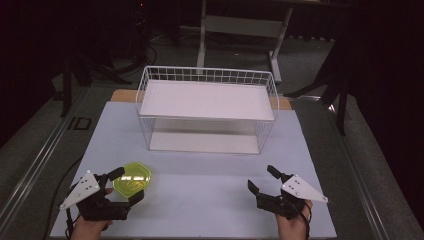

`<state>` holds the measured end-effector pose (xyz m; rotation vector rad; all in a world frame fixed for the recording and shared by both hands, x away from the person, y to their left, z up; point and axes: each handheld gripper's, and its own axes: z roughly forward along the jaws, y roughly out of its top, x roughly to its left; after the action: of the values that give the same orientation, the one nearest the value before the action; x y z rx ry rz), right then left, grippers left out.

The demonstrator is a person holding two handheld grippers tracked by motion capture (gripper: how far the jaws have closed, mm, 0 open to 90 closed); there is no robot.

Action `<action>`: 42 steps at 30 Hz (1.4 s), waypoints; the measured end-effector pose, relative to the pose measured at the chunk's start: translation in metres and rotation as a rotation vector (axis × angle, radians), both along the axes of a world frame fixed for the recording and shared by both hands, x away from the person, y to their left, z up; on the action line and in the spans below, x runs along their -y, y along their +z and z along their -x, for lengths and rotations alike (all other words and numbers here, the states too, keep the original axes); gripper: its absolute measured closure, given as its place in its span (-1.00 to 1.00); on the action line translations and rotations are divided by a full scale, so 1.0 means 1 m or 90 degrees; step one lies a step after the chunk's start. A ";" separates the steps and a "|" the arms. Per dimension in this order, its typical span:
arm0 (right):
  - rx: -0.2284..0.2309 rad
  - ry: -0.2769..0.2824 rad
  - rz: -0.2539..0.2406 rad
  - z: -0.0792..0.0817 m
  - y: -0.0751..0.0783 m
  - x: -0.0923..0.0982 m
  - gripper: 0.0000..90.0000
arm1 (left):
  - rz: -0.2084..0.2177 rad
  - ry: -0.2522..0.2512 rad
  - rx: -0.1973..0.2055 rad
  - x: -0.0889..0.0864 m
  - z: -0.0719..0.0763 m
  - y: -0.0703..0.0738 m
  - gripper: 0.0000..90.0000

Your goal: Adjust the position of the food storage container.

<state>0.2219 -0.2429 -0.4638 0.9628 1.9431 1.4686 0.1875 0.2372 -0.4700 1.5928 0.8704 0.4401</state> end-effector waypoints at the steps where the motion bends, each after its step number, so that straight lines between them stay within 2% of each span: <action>1: -0.001 -0.002 0.000 0.000 0.000 0.000 -0.61 | 0.001 -0.001 -0.008 0.000 -0.001 0.001 -0.97; 4: -0.002 -0.001 -0.004 0.000 0.000 0.000 -0.61 | -0.004 0.006 -0.011 0.000 -0.001 0.002 -0.97; 5: -0.003 -0.001 -0.005 0.000 0.000 0.000 -0.61 | -0.005 -0.007 -0.007 -0.005 -0.003 0.004 -0.97; 8: -0.001 -0.003 -0.013 0.000 0.001 0.001 -0.61 | -0.012 -0.001 -0.012 -0.009 -0.004 0.007 -0.97; 10: -0.003 -0.001 -0.013 0.000 0.001 0.000 -0.61 | -0.011 -0.001 -0.012 -0.014 -0.003 0.008 -0.86; 14: -0.008 -0.001 -0.012 0.000 0.001 0.000 -0.61 | -0.040 0.011 -0.030 -0.023 0.000 0.005 -0.65; 15: -0.008 -0.001 -0.012 0.000 0.001 0.000 -0.61 | -0.040 0.011 -0.030 -0.023 0.000 0.005 -0.65; 16: -0.009 0.000 -0.013 0.000 0.000 0.000 -0.61 | -0.055 0.015 -0.043 -0.031 0.002 0.001 -0.65; 17: -0.010 0.000 -0.015 0.000 0.000 0.000 -0.61 | -0.062 0.025 -0.046 -0.035 0.004 0.000 -0.47; 19: -0.013 0.000 -0.018 -0.001 0.000 -0.001 -0.61 | -0.069 0.032 -0.055 -0.042 0.007 -0.004 -0.38; 20: -0.015 0.000 -0.019 -0.001 0.000 -0.001 -0.61 | -0.074 0.036 -0.056 -0.046 0.009 -0.005 -0.25; 22: -0.016 0.001 -0.017 -0.001 -0.001 -0.001 -0.61 | -0.082 0.040 -0.065 -0.052 0.011 -0.007 -0.21; 24: -0.017 0.003 -0.016 -0.001 -0.001 -0.002 -0.61 | -0.094 0.035 -0.065 -0.060 0.014 -0.010 0.02; 26: -0.018 0.002 -0.012 -0.001 -0.002 -0.003 -0.61 | -0.129 0.043 -0.077 -0.066 0.016 -0.015 0.13; 27: -0.018 0.003 -0.013 -0.001 -0.002 -0.003 -0.61 | -0.138 0.046 -0.081 -0.069 0.017 -0.017 0.15; 29: -0.020 0.004 -0.014 -0.001 -0.002 -0.003 -0.61 | -0.139 0.053 -0.091 -0.076 0.019 -0.023 0.26; 32: -0.021 0.005 -0.013 -0.001 -0.002 -0.004 -0.61 | -0.156 0.081 -0.099 -0.086 0.021 -0.033 0.36; 33: -0.022 0.005 -0.014 -0.001 -0.003 -0.004 -0.61 | -0.163 0.095 -0.112 -0.088 0.021 -0.037 0.37; 34: -0.023 0.006 -0.015 -0.001 -0.003 -0.004 -0.61 | -0.167 0.096 -0.133 -0.090 0.020 -0.041 0.52; 37: -0.028 0.009 -0.012 -0.002 -0.004 -0.005 -0.61 | -0.193 0.106 -0.167 -0.091 0.017 -0.051 0.67; 38: -0.028 0.009 -0.013 -0.002 -0.004 -0.006 -0.61 | -0.208 0.110 -0.172 -0.089 0.016 -0.054 0.68; 39: -0.029 0.011 -0.016 -0.002 -0.004 -0.006 -0.61 | -0.213 0.110 -0.180 -0.089 0.014 -0.055 0.79; 40: -0.029 0.012 -0.016 -0.002 -0.005 -0.006 -0.61 | -0.217 0.111 -0.185 -0.088 0.013 -0.056 0.80; 42: -0.029 0.013 -0.015 -0.002 -0.005 -0.006 -0.61 | -0.220 0.102 -0.192 -0.085 0.009 -0.056 0.95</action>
<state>0.2244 -0.2366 -0.4686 0.9973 1.9769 1.4972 0.1785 0.3226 -0.5259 1.9477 1.2059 0.4898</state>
